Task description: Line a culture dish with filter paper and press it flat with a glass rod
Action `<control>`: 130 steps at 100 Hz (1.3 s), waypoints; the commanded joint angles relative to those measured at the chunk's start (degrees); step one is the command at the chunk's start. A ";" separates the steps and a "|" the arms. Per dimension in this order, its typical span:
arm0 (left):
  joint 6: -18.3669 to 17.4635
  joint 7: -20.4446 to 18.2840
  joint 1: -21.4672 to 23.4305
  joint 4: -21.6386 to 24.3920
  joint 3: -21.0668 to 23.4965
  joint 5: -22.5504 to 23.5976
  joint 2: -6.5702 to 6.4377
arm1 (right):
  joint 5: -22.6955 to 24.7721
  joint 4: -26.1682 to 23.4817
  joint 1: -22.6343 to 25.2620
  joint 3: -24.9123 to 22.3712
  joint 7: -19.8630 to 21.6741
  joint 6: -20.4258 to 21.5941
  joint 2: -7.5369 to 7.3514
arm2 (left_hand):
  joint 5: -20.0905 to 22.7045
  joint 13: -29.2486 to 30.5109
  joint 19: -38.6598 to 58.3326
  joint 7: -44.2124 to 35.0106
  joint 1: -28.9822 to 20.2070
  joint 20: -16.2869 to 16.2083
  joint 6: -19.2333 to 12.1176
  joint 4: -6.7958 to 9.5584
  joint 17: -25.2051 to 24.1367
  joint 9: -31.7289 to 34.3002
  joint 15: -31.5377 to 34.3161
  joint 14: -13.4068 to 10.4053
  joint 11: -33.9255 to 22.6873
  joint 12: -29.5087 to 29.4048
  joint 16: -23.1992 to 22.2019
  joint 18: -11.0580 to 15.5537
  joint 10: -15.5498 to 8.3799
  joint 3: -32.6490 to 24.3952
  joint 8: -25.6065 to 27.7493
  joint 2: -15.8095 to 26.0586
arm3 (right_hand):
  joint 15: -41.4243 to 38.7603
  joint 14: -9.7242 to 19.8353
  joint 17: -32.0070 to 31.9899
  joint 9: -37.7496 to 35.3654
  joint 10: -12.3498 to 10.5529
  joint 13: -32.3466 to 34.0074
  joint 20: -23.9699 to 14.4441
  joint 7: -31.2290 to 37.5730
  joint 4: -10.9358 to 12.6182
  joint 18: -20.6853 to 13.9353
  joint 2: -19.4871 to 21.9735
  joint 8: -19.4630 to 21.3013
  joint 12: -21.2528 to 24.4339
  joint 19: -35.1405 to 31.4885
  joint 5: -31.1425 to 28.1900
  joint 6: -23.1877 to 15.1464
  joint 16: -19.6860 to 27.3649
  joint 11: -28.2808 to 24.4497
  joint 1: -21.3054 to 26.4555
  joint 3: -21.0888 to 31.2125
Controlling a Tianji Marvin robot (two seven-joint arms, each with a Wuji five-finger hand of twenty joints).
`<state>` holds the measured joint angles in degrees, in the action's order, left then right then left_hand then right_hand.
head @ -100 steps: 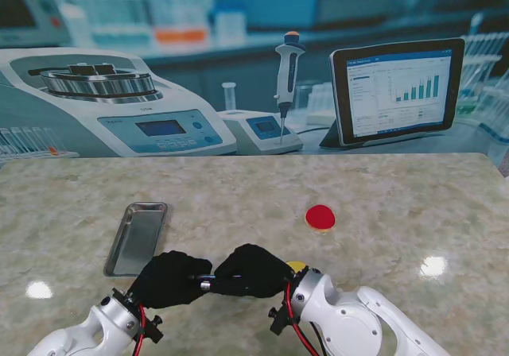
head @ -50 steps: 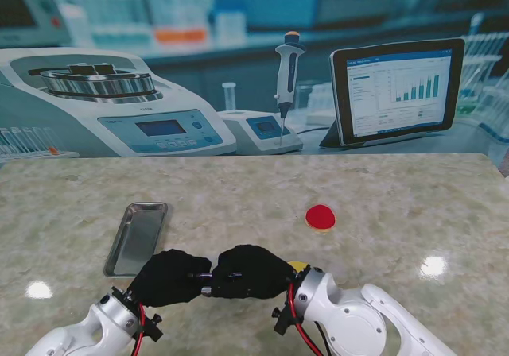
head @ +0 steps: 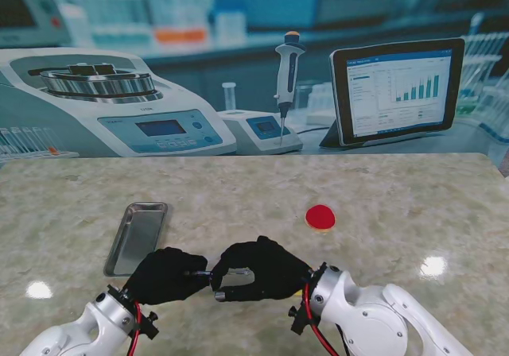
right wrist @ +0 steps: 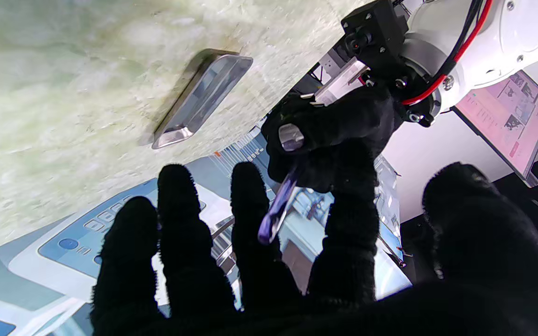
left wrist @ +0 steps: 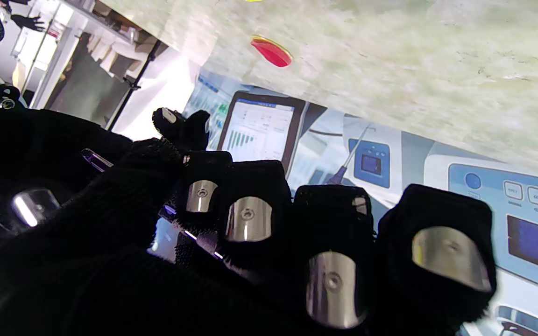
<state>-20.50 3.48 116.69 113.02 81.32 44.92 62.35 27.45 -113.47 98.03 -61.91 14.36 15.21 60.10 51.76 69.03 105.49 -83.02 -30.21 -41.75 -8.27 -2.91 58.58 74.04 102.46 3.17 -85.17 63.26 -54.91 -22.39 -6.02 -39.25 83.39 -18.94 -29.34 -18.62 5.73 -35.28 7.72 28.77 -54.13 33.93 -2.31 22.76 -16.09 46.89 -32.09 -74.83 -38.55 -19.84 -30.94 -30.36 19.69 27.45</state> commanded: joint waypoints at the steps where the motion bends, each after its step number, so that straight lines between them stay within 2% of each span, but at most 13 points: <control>1: 0.01 -0.40 0.35 0.23 0.14 0.05 -0.11 | 0.54 -1.38 1.71 -0.81 0.01 0.18 -0.41 | 2.09 3.63 12.23 -3.11 0.40 -0.42 2.92 1.03 2.94 2.59 6.21 -1.12 -3.63 0.58 -0.84 -1.95 -1.08 -0.77 2.95 0.58 | 3.85 1.48 -1.95 2.21 -1.49 -2.03 2.67 -2.72 -0.75 1.49 0.54 -2.66 2.36 3.92 2.97 -1.85 2.37 2.29 -1.14 -0.79; 14: 0.10 -0.54 0.35 0.19 0.47 0.02 -0.11 | 1.84 -3.71 5.16 -4.15 0.22 0.92 -0.54 | 2.10 3.63 12.23 -3.09 0.38 -0.41 2.92 1.04 2.95 2.58 6.21 -1.20 -3.62 0.58 -0.83 -1.89 -1.19 -0.76 3.00 0.54 | 8.59 3.35 -3.96 3.67 -2.58 -3.81 7.08 -5.47 -0.02 1.36 1.89 -4.70 5.66 11.06 6.59 -0.64 5.38 6.01 -1.62 -0.77; 25: 0.29 -0.55 0.44 0.21 0.88 -0.10 -0.07 | 3.71 -5.60 8.91 -7.34 -1.30 1.26 -0.25 | 2.10 3.63 12.24 -3.08 0.39 -0.40 2.92 1.03 2.94 2.58 6.20 -1.23 -3.62 0.57 -0.82 -1.86 -1.22 -0.75 3.04 0.58 | 9.52 4.68 -4.80 4.47 -3.15 -4.37 8.50 -6.97 0.10 1.08 2.72 -5.55 6.14 13.29 9.34 0.17 5.99 6.65 -1.32 -0.95; 46: 0.62 -0.44 0.62 0.41 1.38 -0.35 0.03 | 7.22 -8.34 15.32 -12.72 -7.33 -0.18 1.03 | 2.11 3.63 12.23 -3.06 0.31 -0.37 2.92 1.03 2.94 2.58 6.18 -1.26 -3.63 0.57 -0.79 -1.85 -1.22 -0.66 3.09 0.56 | 11.42 7.68 -6.62 9.86 -4.27 -7.32 11.52 -10.90 0.64 -0.25 5.04 -7.44 7.23 17.95 16.67 4.02 7.01 8.17 -0.60 -1.95; 60: 0.92 -0.39 0.66 0.54 1.43 -0.42 0.05 | 9.84 -8.30 17.24 -14.48 -11.99 -2.85 1.97 | 2.11 3.64 12.24 -3.05 0.30 -0.33 2.92 1.08 2.96 2.58 6.16 -1.39 -3.49 0.50 -0.74 -1.75 -1.55 -0.45 3.12 0.62 | 12.85 8.84 -7.57 12.57 -4.82 -9.36 13.65 -13.68 1.11 -1.35 6.25 -9.26 8.84 20.98 20.94 4.98 8.24 9.28 0.73 -2.79; 64: 1.02 -0.42 0.68 0.57 1.43 -0.47 0.06 | 10.26 -8.45 17.51 -14.54 -12.58 -4.40 2.13 | 2.11 3.64 12.24 -3.05 0.26 -0.32 2.92 1.10 2.96 2.58 6.16 -1.41 -3.48 0.49 -0.73 -1.73 -1.60 -0.42 3.12 0.66 | 13.22 9.10 -7.87 14.33 -5.14 -10.25 14.14 -14.47 1.23 -1.66 6.94 -9.44 9.05 21.62 23.85 5.16 8.55 9.35 0.67 -3.08; 78: 1.03 -0.45 0.63 0.51 1.42 -0.74 0.07 | 9.48 -7.75 17.02 -13.57 -12.64 -10.14 2.36 | 2.05 3.65 12.22 -2.99 0.19 -0.27 2.84 1.15 2.96 2.58 6.11 -1.38 -3.48 0.48 -0.66 -1.67 -1.64 -0.32 3.14 0.68 | 14.19 9.83 -10.15 20.11 -6.15 -14.30 15.46 -15.33 1.50 -3.06 7.96 -8.15 9.31 23.68 31.12 4.43 9.37 8.51 0.99 -3.98; 99: 1.08 -0.74 0.71 0.63 1.65 -0.90 0.06 | 11.05 -2.01 13.59 -10.29 -15.23 -14.84 2.74 | 1.96 3.66 12.24 -2.87 0.20 -0.22 2.73 1.14 2.96 2.56 6.05 -1.47 -3.44 0.45 -0.54 -1.64 -1.70 0.01 3.20 0.80 | 16.23 12.31 -12.96 25.13 -7.38 -18.88 17.35 -16.72 1.75 -4.92 8.74 -6.98 10.00 27.67 34.21 3.91 10.65 8.39 1.56 -4.52; 108: 1.37 -0.66 0.82 0.74 1.88 -0.81 0.09 | 12.48 0.60 12.21 -8.75 -17.46 -16.07 2.99 | 1.64 3.67 12.26 -2.63 0.26 -0.19 2.44 1.13 2.96 2.55 6.04 -1.65 -3.20 0.36 -0.46 -1.64 -2.13 0.25 3.29 0.83 | 17.88 13.39 -13.27 25.39 -8.12 -21.19 20.21 -22.53 2.00 -5.67 9.02 -5.89 12.96 32.88 34.08 3.67 12.29 13.07 2.03 -4.90; 119: 1.84 -0.41 0.65 0.52 2.23 -0.52 0.14 | 13.59 3.31 10.84 -7.10 -20.20 -17.06 3.34 | 1.41 3.67 12.27 -2.33 0.34 -0.16 1.95 1.20 2.95 2.56 6.01 -1.87 -3.06 0.28 -0.33 -1.63 -2.51 0.42 3.47 0.82 | 19.39 14.33 -13.76 25.96 -8.71 -23.21 22.53 -27.05 2.04 -6.42 8.89 -4.24 13.79 37.69 33.16 3.50 13.63 17.45 2.42 -4.92; 130: 2.27 -0.48 0.28 0.10 2.93 -0.29 0.15 | 14.98 4.91 9.99 -6.37 -21.27 -17.27 3.37 | 1.42 3.68 12.28 -2.25 0.32 -0.15 1.75 1.23 2.95 2.56 6.01 -1.94 -3.04 0.26 -0.27 -1.63 -2.55 0.46 3.59 0.81 | 21.79 15.01 -13.93 26.30 -9.41 -23.56 23.70 -30.44 2.52 -6.96 8.90 -5.34 14.27 40.49 32.22 3.42 15.27 20.49 3.20 -4.41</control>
<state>-18.69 3.17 117.08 113.33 83.72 44.44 62.47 42.13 -109.15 107.96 -68.57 -7.32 -1.73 63.14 51.76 69.03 105.50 -83.01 -30.22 -41.75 -8.25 -2.91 58.66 74.04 102.48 3.17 -85.20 63.26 -55.18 -22.40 -6.02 -39.25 83.98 -18.94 -10.02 -5.69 -7.00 -10.98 1.00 7.28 -31.77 5.72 -1.14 17.48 -8.77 41.44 -18.62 -36.48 -6.60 -14.80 -16.65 -11.74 21.54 23.63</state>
